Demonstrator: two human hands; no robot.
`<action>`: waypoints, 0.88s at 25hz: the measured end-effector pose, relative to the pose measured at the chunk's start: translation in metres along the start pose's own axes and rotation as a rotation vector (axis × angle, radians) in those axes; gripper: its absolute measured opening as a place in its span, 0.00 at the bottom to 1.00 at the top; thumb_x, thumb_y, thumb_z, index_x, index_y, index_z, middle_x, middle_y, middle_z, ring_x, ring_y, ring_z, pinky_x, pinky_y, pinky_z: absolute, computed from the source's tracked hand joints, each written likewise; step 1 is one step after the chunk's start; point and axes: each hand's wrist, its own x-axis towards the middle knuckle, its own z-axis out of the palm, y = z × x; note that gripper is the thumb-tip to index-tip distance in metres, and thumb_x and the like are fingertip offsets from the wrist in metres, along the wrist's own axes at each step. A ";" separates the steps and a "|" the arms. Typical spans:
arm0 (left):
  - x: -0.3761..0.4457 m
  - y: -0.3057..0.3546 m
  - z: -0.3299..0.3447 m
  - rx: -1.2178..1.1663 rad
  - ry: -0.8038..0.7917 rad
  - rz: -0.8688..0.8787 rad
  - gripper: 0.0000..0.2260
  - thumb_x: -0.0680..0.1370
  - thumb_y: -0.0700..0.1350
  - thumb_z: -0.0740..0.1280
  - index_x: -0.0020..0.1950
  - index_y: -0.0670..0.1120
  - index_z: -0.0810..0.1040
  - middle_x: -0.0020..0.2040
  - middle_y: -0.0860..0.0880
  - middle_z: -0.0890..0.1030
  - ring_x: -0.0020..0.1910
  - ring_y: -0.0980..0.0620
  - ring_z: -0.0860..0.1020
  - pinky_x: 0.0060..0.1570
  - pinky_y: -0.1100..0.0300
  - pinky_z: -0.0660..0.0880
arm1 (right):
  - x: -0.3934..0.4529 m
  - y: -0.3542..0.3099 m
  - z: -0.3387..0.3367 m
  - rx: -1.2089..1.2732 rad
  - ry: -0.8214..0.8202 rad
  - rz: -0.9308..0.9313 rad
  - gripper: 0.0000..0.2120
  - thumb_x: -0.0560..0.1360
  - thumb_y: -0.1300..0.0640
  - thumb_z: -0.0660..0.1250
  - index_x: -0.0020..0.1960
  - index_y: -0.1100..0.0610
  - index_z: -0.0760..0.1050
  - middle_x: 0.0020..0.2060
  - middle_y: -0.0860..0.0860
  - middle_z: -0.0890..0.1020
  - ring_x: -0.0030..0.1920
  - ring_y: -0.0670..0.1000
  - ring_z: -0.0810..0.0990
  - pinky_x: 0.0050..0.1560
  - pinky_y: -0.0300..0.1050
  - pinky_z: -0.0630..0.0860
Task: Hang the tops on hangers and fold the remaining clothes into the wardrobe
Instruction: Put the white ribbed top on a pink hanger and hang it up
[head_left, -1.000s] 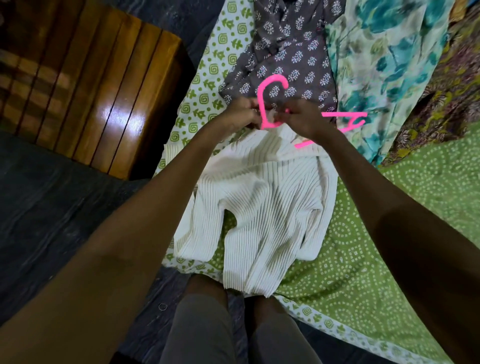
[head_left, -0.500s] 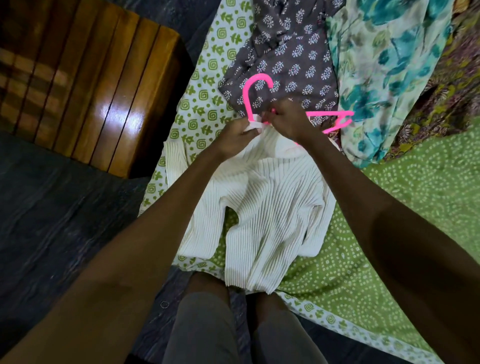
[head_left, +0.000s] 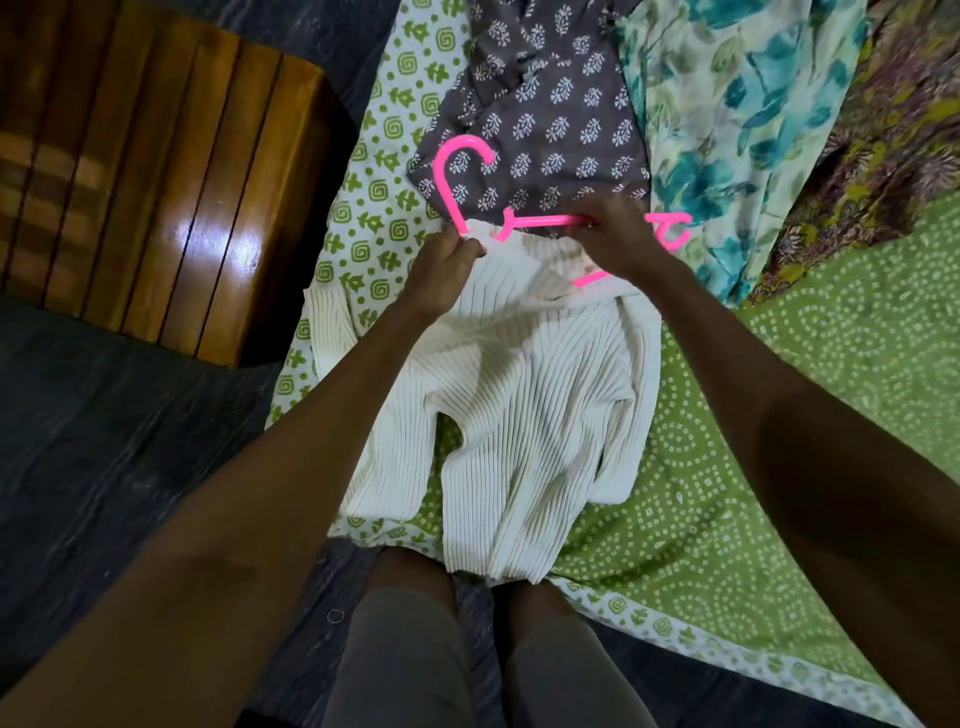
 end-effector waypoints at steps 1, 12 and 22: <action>0.001 0.003 0.002 0.033 0.007 -0.027 0.04 0.77 0.42 0.62 0.48 0.42 0.72 0.40 0.46 0.74 0.35 0.55 0.71 0.36 0.61 0.66 | 0.001 -0.006 0.007 -0.004 -0.001 -0.020 0.08 0.74 0.61 0.64 0.46 0.64 0.80 0.42 0.64 0.81 0.46 0.61 0.78 0.46 0.49 0.67; -0.007 0.081 0.046 0.432 -0.139 0.310 0.12 0.82 0.50 0.56 0.57 0.41 0.69 0.57 0.40 0.75 0.58 0.42 0.74 0.53 0.54 0.67 | -0.013 -0.021 0.029 0.341 0.193 0.008 0.14 0.71 0.61 0.63 0.54 0.68 0.74 0.44 0.60 0.80 0.46 0.58 0.79 0.49 0.52 0.74; 0.036 0.065 0.040 1.020 -0.127 0.379 0.15 0.79 0.48 0.56 0.55 0.41 0.77 0.55 0.40 0.79 0.58 0.40 0.75 0.65 0.49 0.59 | -0.044 0.053 0.023 1.381 0.585 0.667 0.10 0.73 0.72 0.58 0.47 0.60 0.73 0.35 0.51 0.82 0.36 0.47 0.80 0.46 0.44 0.75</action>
